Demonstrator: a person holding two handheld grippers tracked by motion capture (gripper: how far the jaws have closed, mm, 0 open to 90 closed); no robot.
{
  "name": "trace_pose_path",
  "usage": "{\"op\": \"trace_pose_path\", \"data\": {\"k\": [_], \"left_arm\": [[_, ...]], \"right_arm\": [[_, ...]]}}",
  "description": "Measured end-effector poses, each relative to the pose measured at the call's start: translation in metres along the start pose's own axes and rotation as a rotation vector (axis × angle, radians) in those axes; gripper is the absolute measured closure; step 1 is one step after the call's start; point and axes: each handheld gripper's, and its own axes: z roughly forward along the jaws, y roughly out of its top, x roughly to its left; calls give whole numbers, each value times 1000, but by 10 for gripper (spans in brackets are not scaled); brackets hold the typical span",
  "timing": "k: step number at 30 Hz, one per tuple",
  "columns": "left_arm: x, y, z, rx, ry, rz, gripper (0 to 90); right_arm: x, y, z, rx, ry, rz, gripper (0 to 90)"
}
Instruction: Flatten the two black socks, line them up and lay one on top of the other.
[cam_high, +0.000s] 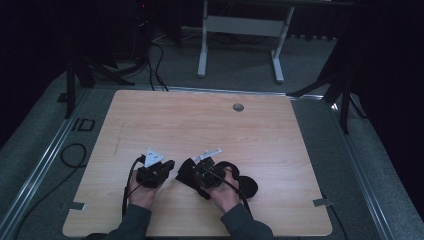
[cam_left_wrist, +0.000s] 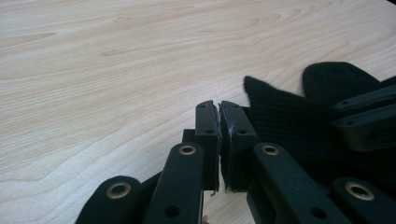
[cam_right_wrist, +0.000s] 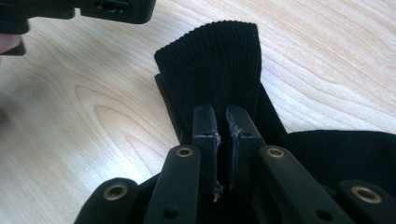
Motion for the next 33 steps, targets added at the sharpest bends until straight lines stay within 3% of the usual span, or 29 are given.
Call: {"op": "trace_pose_path", "data": {"k": [13,24,33], "left_arm": [[-5,0,3,17,-32,27,868],[-15,-2,15,86,-74,86,872],[-18,-3,21,109,-81,93,875]], "right_arm": [[1,3,7,57,-9,-35,834],[3,4,7,71,-14,-44,830],[3,3,10,87,-15,-55,827]]}}
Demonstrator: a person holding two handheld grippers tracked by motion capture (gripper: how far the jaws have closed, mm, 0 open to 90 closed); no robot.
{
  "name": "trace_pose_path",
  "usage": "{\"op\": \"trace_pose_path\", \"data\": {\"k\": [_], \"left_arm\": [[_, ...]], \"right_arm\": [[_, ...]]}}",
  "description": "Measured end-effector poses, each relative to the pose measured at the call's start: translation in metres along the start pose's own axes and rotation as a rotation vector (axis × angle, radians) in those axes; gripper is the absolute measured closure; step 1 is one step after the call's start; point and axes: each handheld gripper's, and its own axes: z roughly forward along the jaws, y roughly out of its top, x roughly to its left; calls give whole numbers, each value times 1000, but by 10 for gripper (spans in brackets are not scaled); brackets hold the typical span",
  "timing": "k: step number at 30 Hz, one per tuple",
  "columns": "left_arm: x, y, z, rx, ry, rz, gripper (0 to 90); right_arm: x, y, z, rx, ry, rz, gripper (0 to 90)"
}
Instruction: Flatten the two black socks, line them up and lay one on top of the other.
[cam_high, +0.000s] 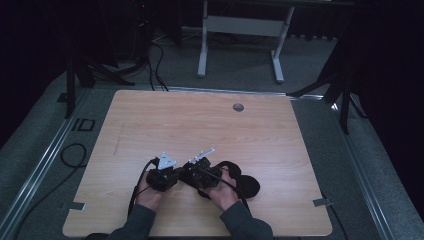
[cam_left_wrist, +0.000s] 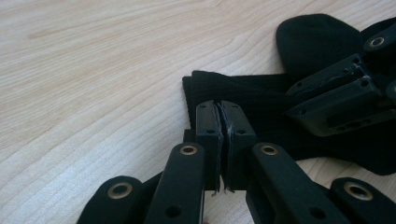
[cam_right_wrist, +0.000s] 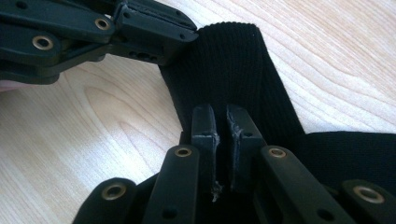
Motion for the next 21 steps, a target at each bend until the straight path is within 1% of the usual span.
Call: {"op": "trace_pose_path", "data": {"k": [3,8,11,19,21], "left_arm": [[-1,0,2,5,-1,5,875],[-1,0,2,-1,3,4,872],[-1,1,2,-3,0,2,870],[-3,1,4,1,0,8,865],[-3,1,4,-2,1,4,864]], "right_arm": [[0,0,0,1,1,-1,827],[0,0,-2,-8,-2,9,823],[1,0,-6,-18,-17,2,821],[1,0,-4,-6,-10,1,821],[1,1,-4,-5,-10,0,821]]}}
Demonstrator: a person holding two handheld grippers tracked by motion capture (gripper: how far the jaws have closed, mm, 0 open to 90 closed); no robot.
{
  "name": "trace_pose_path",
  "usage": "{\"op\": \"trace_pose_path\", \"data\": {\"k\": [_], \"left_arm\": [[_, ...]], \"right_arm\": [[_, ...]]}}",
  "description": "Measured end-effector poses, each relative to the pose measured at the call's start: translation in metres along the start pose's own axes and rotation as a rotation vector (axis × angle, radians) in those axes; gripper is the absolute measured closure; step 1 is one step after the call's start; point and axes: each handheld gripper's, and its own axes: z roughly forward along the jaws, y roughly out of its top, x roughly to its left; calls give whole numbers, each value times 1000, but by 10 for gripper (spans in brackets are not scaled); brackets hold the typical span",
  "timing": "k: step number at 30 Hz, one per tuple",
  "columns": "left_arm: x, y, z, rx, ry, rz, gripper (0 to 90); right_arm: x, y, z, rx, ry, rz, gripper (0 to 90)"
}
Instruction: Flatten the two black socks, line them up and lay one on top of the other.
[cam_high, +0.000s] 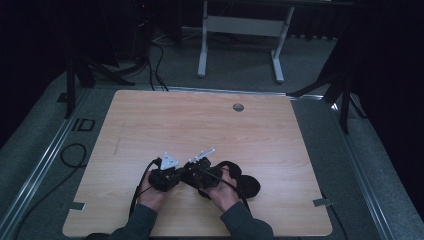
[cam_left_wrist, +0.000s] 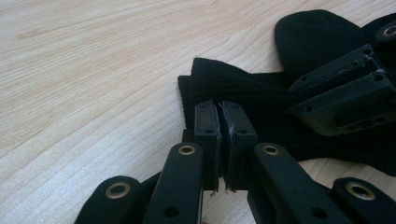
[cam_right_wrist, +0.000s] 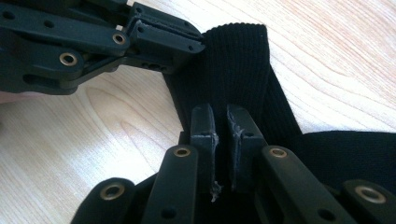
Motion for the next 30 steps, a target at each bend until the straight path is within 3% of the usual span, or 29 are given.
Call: {"op": "trace_pose_path", "data": {"k": [11,24,28,30], "left_arm": [[0,1,-2,-11,0,-1,852],[-7,0,11,50,17,48,863],[-9,0,12,59,24,66,874],[-10,0,12,60,28,73,875]], "right_arm": [[-1,-1,3,15,7,1,819],[-3,-1,6,28,6,1,805],[-6,-1,4,0,37,9,679],[-9,0,-4,-50,80,8,616]]}}
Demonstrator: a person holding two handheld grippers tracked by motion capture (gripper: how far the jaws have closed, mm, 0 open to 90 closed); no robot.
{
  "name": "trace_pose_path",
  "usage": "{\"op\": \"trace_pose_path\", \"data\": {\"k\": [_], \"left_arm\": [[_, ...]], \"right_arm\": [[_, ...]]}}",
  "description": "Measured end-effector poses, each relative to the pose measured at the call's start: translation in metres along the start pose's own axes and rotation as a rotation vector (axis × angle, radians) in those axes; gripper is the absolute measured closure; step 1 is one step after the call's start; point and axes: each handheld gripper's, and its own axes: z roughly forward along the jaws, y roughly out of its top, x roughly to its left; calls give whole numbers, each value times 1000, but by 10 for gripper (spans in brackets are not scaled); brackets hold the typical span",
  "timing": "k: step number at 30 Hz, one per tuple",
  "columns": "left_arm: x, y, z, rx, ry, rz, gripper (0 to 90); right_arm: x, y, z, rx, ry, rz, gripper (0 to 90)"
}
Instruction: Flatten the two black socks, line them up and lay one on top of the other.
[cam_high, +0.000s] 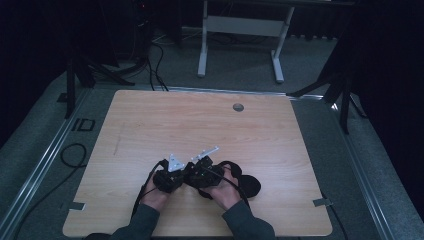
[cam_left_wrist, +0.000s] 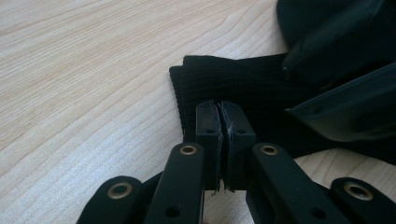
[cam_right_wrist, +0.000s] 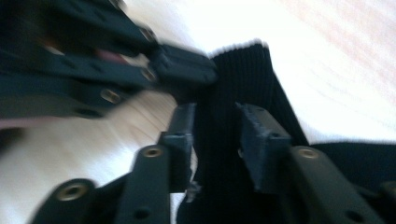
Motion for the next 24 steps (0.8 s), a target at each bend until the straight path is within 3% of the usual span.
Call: {"op": "trace_pose_path", "data": {"k": [5,7,11,16,20,24], "left_arm": [[-1,0,0,5,3,0,876],[-1,0,0,5,4,2,876],[-1,0,0,5,4,2,875],[-1,0,0,7,2,2,875],[-1,0,0,7,4,3,875],[-1,-1,-1,7,4,5,874]], "right_arm": [[-15,0,-28,-80,24,9,550],[-26,-2,-38,-98,19,38,539],[-51,-14,-50,-107,-57,86,550],[-83,-34,-49,-90,-152,139,577],[-105,-45,-39,-56,-191,193,602],[-115,-51,-26,-34,-207,218,613]]}}
